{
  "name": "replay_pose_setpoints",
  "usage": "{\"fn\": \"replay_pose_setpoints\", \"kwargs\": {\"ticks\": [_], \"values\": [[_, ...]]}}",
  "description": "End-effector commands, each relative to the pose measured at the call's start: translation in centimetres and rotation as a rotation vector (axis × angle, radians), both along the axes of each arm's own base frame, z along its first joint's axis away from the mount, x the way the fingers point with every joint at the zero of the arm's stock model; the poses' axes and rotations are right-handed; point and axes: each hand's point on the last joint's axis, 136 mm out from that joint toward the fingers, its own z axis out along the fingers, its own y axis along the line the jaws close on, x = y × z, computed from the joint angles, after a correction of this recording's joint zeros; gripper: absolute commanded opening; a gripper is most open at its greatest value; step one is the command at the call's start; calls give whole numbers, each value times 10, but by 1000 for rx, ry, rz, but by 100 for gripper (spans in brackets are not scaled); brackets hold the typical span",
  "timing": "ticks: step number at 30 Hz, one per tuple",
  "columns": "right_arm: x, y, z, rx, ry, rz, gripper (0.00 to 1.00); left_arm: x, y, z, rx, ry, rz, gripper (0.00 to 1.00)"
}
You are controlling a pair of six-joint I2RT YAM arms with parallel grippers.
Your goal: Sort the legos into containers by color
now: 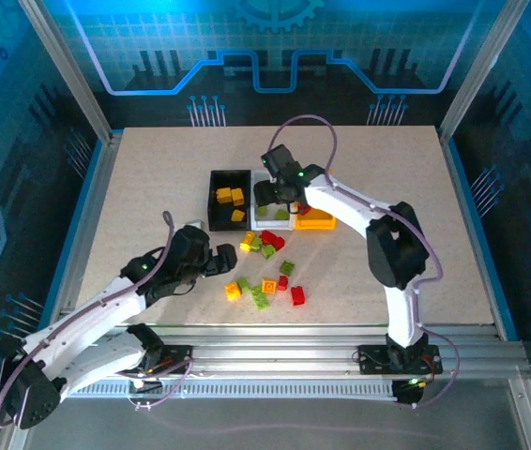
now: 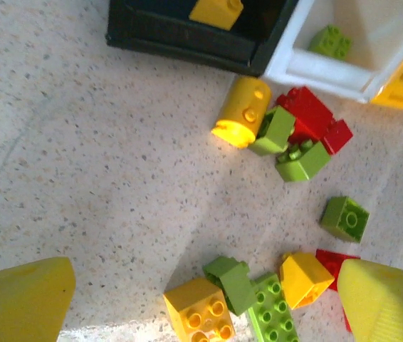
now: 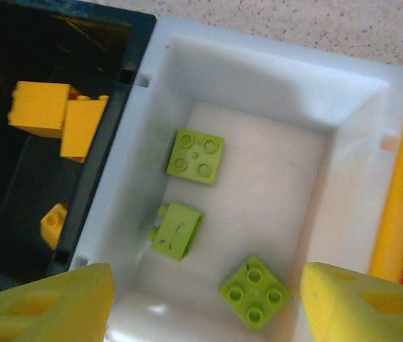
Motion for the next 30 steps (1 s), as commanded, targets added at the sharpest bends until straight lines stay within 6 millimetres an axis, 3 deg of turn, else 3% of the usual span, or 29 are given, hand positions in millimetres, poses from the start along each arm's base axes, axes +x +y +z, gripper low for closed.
{"fn": "replay_pose_setpoints", "kwargs": {"ticks": [1,8,12,15,20,30], "values": [[-14,-2,30,74,-46,-8,71,-16,-17,-8,12,80,-110,93],[-35,-21,10,59,-14,-36,71,-58,-34,-44,123,237,-240,85],[-36,-30,-2,60,17,-64,71,-81,-39,-58,178,290,-314,89],[-36,-31,-5,75,23,-72,71,-88,-34,-76,234,341,-315,90],[-36,-33,1,79,11,-71,71,-81,-39,-93,267,351,-313,83],[-37,-43,12,99,-12,-81,71,-37,-34,-98,305,309,-241,70]]}}
